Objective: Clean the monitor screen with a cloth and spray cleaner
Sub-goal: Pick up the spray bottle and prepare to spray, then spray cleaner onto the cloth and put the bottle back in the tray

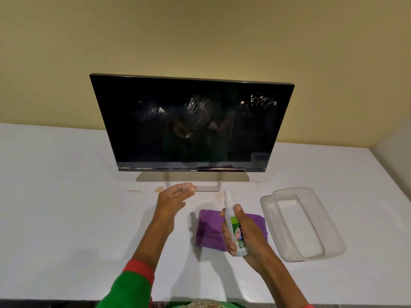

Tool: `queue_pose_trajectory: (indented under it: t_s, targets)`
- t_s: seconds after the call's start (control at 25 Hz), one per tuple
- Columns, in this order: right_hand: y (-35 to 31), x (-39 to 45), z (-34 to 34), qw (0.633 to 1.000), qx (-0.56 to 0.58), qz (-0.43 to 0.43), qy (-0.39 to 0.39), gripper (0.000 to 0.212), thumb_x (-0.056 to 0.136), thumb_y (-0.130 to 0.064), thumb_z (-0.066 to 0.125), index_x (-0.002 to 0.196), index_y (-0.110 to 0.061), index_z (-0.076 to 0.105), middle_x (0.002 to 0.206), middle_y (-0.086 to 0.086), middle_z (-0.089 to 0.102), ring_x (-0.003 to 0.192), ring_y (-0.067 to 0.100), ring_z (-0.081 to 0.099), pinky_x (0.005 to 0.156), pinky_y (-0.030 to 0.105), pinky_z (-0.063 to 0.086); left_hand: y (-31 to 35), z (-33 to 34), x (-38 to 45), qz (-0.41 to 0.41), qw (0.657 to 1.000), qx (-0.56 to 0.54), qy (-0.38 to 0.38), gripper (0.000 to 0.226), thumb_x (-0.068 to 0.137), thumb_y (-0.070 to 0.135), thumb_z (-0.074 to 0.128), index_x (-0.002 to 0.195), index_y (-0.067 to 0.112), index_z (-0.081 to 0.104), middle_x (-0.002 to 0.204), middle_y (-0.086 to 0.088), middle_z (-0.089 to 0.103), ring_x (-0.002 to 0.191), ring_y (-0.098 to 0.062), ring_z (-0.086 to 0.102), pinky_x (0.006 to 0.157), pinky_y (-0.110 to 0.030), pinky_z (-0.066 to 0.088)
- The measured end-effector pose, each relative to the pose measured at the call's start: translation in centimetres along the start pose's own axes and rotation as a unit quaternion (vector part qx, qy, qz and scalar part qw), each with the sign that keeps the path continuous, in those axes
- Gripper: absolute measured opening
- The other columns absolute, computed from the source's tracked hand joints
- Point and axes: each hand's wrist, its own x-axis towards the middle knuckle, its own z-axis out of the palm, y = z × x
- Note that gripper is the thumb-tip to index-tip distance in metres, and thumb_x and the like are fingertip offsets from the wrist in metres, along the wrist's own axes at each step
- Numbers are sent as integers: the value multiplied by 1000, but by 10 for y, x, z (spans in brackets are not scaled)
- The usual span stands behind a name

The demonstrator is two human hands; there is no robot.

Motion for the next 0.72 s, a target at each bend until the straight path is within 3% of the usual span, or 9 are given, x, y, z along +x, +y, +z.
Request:
queue_pose_trajectory:
  t_s: [0.08,0.16,0.24,0.32,0.4,0.48,0.6,0.72]
  targets:
    - [-5,-2,0,995,65,11,-72,51,90,-57,46,99,-11,65,60,7,54,37,12,43,38,20,38,-4,14,-4,49,996,70,-24,16,75,19,73,91,16,71,94,4,69,85,-2,63,79,-21,51]
    - [-7,-3,-1,984,122,20,-129,53,87,-59,52,104,-11,63,59,6,54,35,11,44,34,19,39,-3,20,-8,105,986,129,-28,17,74,16,74,91,17,71,95,1,65,86,-7,61,68,-8,49]
    - [-8,-5,0,973,157,27,-168,52,86,-57,54,109,-11,62,61,7,57,35,11,45,34,19,41,0,26,-13,136,978,155,-37,21,75,14,73,95,18,70,99,-2,63,90,-13,60,66,-8,48]
    - [-7,-5,-4,980,126,17,-153,51,86,-55,57,118,-15,58,67,10,62,39,13,52,37,21,45,2,29,-19,139,973,175,-53,22,78,14,71,99,21,68,105,1,65,94,-10,59,72,-12,47]
    - [-4,-3,-12,994,-77,-37,-61,50,87,-50,58,134,-37,44,82,10,69,55,19,64,46,24,52,2,31,-24,151,965,206,-63,21,80,13,68,100,20,67,109,3,65,97,-9,58,81,-18,44]
    - [4,4,-22,931,-347,-101,45,59,93,-40,53,142,-52,22,91,8,71,68,20,69,59,24,57,2,30,-27,179,953,239,-54,20,81,13,66,100,20,68,106,9,63,97,-6,57,79,-8,41]
    - [21,22,-35,832,-547,-94,21,64,97,-20,45,147,-44,13,73,8,61,50,18,57,53,28,55,-1,25,-27,196,949,246,-28,20,82,14,66,101,20,67,102,12,60,93,-3,56,69,3,38]
    - [41,41,-41,754,-656,-31,5,60,96,-30,49,148,-35,20,86,6,61,63,17,56,62,28,48,-8,19,-27,175,953,249,-11,21,81,17,67,102,21,66,102,12,59,93,-3,56,73,-6,38]
